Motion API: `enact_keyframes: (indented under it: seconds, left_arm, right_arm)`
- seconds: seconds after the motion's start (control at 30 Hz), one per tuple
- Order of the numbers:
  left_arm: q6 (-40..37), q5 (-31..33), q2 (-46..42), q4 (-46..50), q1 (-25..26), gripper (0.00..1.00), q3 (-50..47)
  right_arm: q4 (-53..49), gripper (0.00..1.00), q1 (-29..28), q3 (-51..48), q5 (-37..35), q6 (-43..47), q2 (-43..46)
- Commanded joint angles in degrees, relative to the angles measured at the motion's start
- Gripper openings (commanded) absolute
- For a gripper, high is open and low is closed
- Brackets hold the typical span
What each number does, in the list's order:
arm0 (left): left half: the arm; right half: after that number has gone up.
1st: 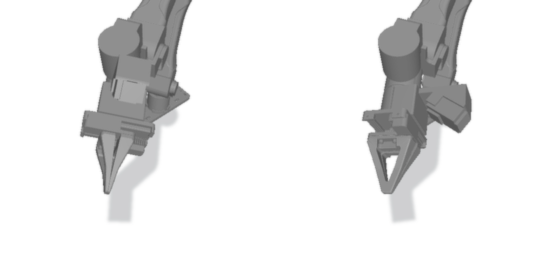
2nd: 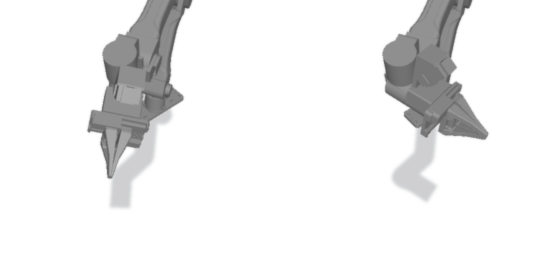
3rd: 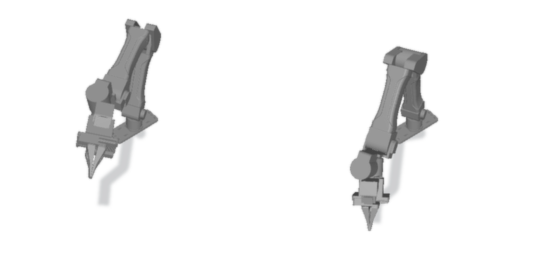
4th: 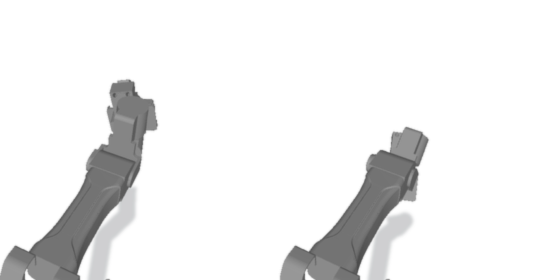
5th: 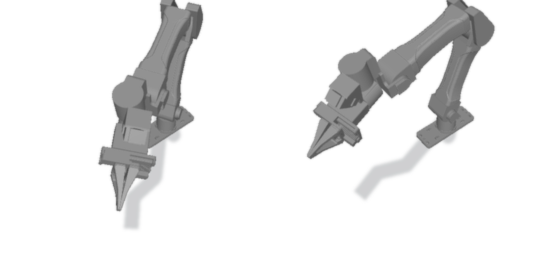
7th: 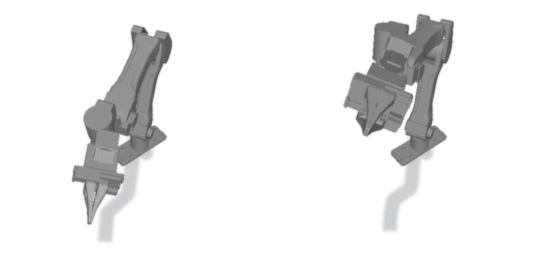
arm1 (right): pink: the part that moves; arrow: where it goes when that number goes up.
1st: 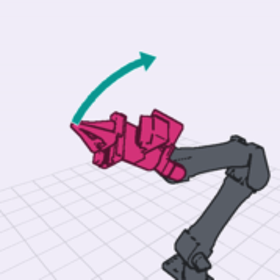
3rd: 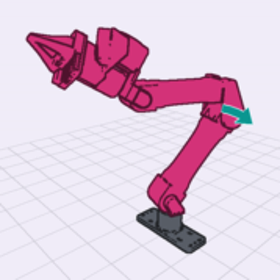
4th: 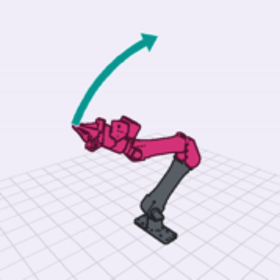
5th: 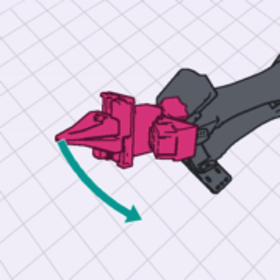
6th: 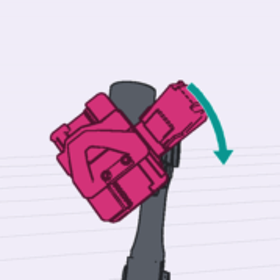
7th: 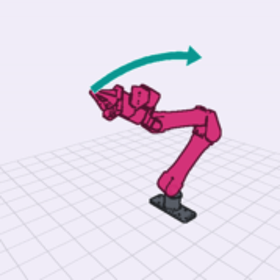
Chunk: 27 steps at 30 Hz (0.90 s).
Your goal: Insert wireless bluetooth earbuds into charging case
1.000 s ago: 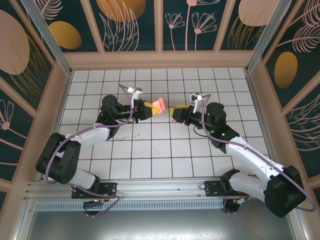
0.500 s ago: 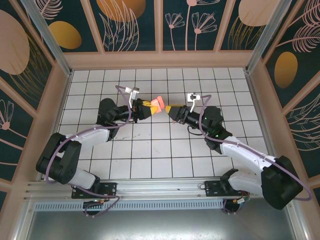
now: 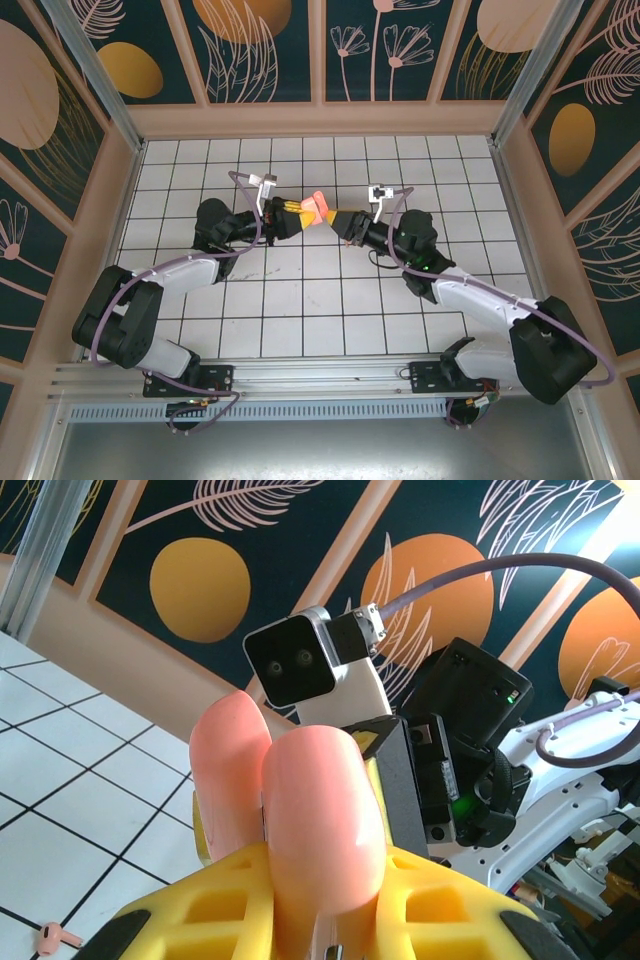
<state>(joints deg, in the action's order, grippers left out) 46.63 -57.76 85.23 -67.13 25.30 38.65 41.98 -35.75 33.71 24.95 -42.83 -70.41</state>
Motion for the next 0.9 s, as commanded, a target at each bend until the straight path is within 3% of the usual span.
enact_keyframes:
  seconds: [0.0, 0.5, 0.7, 0.87]
  left_arm:
    - [0.57, 0.41, 0.46, -3.1, 0.28, 0.0, -0.38]
    - [0.83, 0.8, 0.81, -3.75, 0.41, 0.0, -0.51]
    - [0.74, 1.29, 0.99, -3.89, 0.41, 0.0, -0.5]
    - [1.03, 1.98, 1.25, -4.18, 0.53, 0.0, -0.51]
  right_arm:
    - [3.93, 0.39, -0.41, 2.27, 0.01, -0.88, -0.99]
    - [4.19, 0.31, -0.81, 5.78, 1.76, -1.63, -3.85]
    - [4.24, 0.19, -1.36, 6.43, 2.9, -1.72, -4.38]
    - [3.64, 0.03, -1.71, 6.63, 3.09, -1.46, -4.3]
